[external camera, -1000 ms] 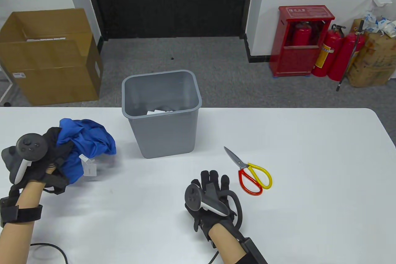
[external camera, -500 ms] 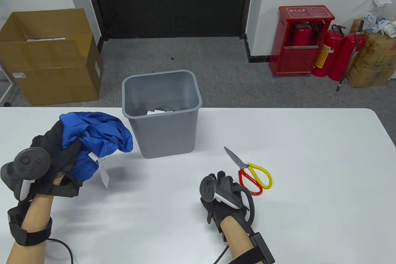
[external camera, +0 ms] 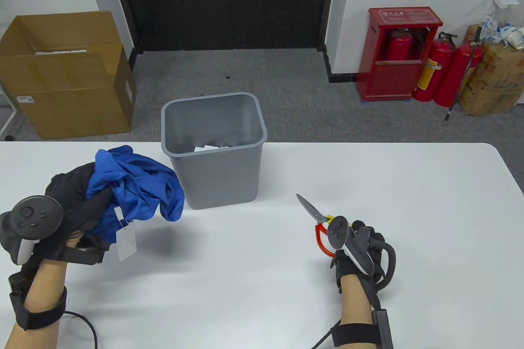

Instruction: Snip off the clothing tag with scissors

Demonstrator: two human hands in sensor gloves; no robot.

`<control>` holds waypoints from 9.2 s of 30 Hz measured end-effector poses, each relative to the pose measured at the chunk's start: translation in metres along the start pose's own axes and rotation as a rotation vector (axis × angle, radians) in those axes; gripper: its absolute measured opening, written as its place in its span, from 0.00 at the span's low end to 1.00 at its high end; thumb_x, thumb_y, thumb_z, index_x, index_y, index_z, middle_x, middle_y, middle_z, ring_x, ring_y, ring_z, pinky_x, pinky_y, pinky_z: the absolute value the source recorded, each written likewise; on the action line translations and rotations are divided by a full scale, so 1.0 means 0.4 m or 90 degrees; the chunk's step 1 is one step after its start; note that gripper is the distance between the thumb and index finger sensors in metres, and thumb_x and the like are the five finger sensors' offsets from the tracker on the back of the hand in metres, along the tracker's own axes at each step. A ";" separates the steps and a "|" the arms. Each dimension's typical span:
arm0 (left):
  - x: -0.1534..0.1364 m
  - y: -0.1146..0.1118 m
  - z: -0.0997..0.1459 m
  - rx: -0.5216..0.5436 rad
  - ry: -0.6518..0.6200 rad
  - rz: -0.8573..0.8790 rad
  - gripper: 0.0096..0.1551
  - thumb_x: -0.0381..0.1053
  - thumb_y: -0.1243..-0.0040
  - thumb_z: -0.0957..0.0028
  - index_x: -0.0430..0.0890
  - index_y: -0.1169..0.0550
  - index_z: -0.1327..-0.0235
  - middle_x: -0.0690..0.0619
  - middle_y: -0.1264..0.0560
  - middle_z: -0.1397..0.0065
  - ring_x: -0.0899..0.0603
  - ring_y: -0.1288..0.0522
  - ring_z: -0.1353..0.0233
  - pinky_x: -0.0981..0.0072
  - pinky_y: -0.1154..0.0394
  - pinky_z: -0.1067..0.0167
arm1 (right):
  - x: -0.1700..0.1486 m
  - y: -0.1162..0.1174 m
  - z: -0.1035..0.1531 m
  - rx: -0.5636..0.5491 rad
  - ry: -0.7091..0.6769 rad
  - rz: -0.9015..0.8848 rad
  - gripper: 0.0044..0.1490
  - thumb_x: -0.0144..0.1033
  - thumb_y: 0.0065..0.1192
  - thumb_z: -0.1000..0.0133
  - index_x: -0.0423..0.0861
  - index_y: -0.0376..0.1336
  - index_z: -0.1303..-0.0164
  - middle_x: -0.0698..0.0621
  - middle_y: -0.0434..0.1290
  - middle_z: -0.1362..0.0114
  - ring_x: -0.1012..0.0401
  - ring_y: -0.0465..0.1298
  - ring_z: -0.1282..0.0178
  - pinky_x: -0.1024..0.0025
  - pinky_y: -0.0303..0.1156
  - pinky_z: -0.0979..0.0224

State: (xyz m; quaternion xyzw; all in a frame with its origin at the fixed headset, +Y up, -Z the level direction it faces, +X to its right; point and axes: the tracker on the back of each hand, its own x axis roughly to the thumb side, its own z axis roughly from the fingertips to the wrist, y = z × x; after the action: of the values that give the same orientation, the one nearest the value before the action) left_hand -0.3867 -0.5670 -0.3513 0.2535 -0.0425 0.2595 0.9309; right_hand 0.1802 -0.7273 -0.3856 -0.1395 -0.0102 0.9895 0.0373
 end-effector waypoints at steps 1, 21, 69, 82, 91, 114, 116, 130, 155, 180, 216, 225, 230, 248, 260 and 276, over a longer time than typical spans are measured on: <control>0.004 0.001 0.001 -0.002 -0.003 0.003 0.30 0.66 0.30 0.39 0.62 0.28 0.27 0.61 0.25 0.21 0.43 0.24 0.19 0.30 0.40 0.20 | -0.001 0.003 -0.008 0.017 0.002 -0.018 0.35 0.38 0.68 0.52 0.51 0.61 0.33 0.45 0.68 0.29 0.44 0.68 0.31 0.42 0.60 0.31; 0.025 -0.006 0.007 -0.009 -0.030 0.008 0.31 0.67 0.30 0.40 0.62 0.28 0.27 0.60 0.25 0.22 0.43 0.23 0.20 0.29 0.40 0.21 | 0.068 0.105 -0.126 0.209 0.099 -0.013 0.46 0.38 0.71 0.57 0.46 0.55 0.28 0.44 0.64 0.27 0.44 0.67 0.31 0.41 0.65 0.32; 0.013 -0.005 0.002 -0.009 -0.030 0.011 0.31 0.66 0.31 0.39 0.62 0.29 0.26 0.60 0.26 0.21 0.43 0.24 0.20 0.28 0.41 0.21 | 0.475 -0.238 0.297 -0.074 -0.467 0.148 0.40 0.35 0.73 0.56 0.37 0.55 0.40 0.43 0.74 0.37 0.54 0.85 0.52 0.50 0.73 0.53; 0.012 -0.002 0.003 -0.008 -0.029 0.013 0.31 0.66 0.31 0.39 0.62 0.29 0.26 0.60 0.26 0.21 0.43 0.24 0.20 0.28 0.41 0.20 | 0.611 -0.296 0.339 0.000 -0.524 0.090 0.44 0.50 0.65 0.54 0.38 0.50 0.39 0.48 0.72 0.43 0.53 0.79 0.54 0.48 0.66 0.54; 0.016 -0.023 0.003 -0.011 -0.026 -0.009 0.31 0.67 0.30 0.39 0.61 0.29 0.27 0.59 0.25 0.23 0.43 0.24 0.21 0.27 0.42 0.21 | 0.649 -0.281 0.315 0.042 -0.526 0.116 0.51 0.62 0.61 0.55 0.38 0.49 0.37 0.47 0.70 0.41 0.52 0.78 0.52 0.48 0.65 0.53; 0.027 -0.037 0.004 -0.021 -0.030 -0.020 0.31 0.68 0.30 0.40 0.60 0.28 0.27 0.58 0.24 0.25 0.44 0.23 0.22 0.26 0.43 0.21 | 0.660 -0.293 0.290 0.047 -0.521 0.123 0.53 0.65 0.61 0.56 0.39 0.50 0.37 0.47 0.71 0.41 0.52 0.78 0.53 0.49 0.66 0.53; 0.028 -0.038 0.005 -0.021 -0.031 -0.021 0.31 0.68 0.30 0.40 0.60 0.28 0.27 0.58 0.24 0.25 0.44 0.23 0.22 0.26 0.43 0.21 | 0.666 -0.292 0.291 0.048 -0.527 0.121 0.52 0.66 0.61 0.56 0.39 0.51 0.37 0.47 0.71 0.42 0.52 0.78 0.53 0.49 0.66 0.53; 0.031 -0.037 0.007 -0.026 -0.041 -0.026 0.31 0.68 0.30 0.40 0.60 0.28 0.27 0.59 0.24 0.26 0.44 0.23 0.23 0.26 0.43 0.21 | 0.697 -0.301 0.289 0.024 -0.549 0.116 0.51 0.66 0.61 0.59 0.40 0.54 0.38 0.47 0.73 0.44 0.51 0.78 0.54 0.48 0.66 0.53; 0.034 -0.036 0.008 -0.034 -0.044 -0.019 0.31 0.68 0.30 0.40 0.61 0.28 0.27 0.58 0.23 0.26 0.45 0.22 0.25 0.26 0.43 0.21 | 0.708 -0.309 0.298 0.009 -0.552 0.135 0.46 0.67 0.59 0.62 0.43 0.59 0.47 0.51 0.77 0.52 0.53 0.79 0.63 0.49 0.66 0.59; 0.033 -0.032 0.006 -0.032 -0.039 -0.023 0.31 0.67 0.30 0.40 0.60 0.28 0.27 0.57 0.23 0.27 0.44 0.22 0.25 0.25 0.44 0.21 | 0.657 -0.299 0.289 0.015 -0.548 0.117 0.48 0.72 0.56 0.65 0.45 0.60 0.49 0.51 0.76 0.51 0.53 0.79 0.61 0.50 0.66 0.56; 0.011 -0.044 -0.006 -0.037 -0.017 -0.039 0.31 0.67 0.30 0.40 0.59 0.27 0.27 0.57 0.23 0.27 0.44 0.22 0.26 0.24 0.44 0.22 | 0.159 -0.008 -0.063 0.119 -0.103 0.083 0.48 0.61 0.64 0.58 0.41 0.56 0.37 0.45 0.74 0.43 0.49 0.78 0.54 0.48 0.66 0.51; 0.007 -0.048 -0.007 -0.044 -0.012 -0.041 0.32 0.67 0.30 0.40 0.59 0.27 0.27 0.57 0.23 0.27 0.44 0.22 0.26 0.24 0.44 0.22 | 0.106 0.092 -0.130 0.138 0.088 0.079 0.48 0.57 0.62 0.54 0.38 0.51 0.34 0.43 0.71 0.40 0.47 0.76 0.50 0.46 0.65 0.50; 0.007 -0.049 -0.007 -0.044 -0.011 -0.041 0.31 0.67 0.30 0.40 0.59 0.27 0.27 0.57 0.23 0.27 0.44 0.22 0.26 0.24 0.44 0.22 | 0.100 0.117 -0.146 0.189 0.124 0.062 0.48 0.54 0.63 0.53 0.37 0.50 0.33 0.41 0.70 0.39 0.46 0.75 0.48 0.45 0.63 0.48; 0.004 -0.064 -0.006 -0.052 -0.010 -0.053 0.32 0.67 0.30 0.41 0.59 0.27 0.27 0.57 0.23 0.27 0.43 0.22 0.26 0.24 0.44 0.22 | 0.111 0.086 -0.150 0.188 0.135 0.056 0.43 0.47 0.66 0.54 0.41 0.58 0.31 0.40 0.70 0.32 0.41 0.75 0.37 0.43 0.68 0.41; -0.029 -0.116 -0.023 -0.096 0.027 -0.105 0.32 0.67 0.30 0.41 0.59 0.27 0.27 0.57 0.23 0.27 0.43 0.22 0.26 0.23 0.44 0.22 | 0.140 -0.024 -0.052 0.116 -0.050 -0.050 0.49 0.58 0.56 0.50 0.44 0.49 0.24 0.38 0.54 0.19 0.37 0.60 0.21 0.34 0.56 0.28; -0.263 -0.245 -0.053 -0.291 0.117 -0.201 0.32 0.69 0.34 0.42 0.63 0.28 0.27 0.58 0.26 0.21 0.42 0.26 0.20 0.21 0.47 0.23 | 0.187 0.006 0.006 0.066 -0.183 -0.070 0.54 0.62 0.48 0.49 0.47 0.37 0.21 0.39 0.39 0.16 0.37 0.42 0.17 0.30 0.40 0.26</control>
State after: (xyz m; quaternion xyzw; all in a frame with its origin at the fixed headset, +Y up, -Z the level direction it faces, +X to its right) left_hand -0.4287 -0.6773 -0.4360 0.0162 0.0247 0.1171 0.9927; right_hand 0.1077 -0.7241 -0.4042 0.0062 0.0284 0.9949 0.0969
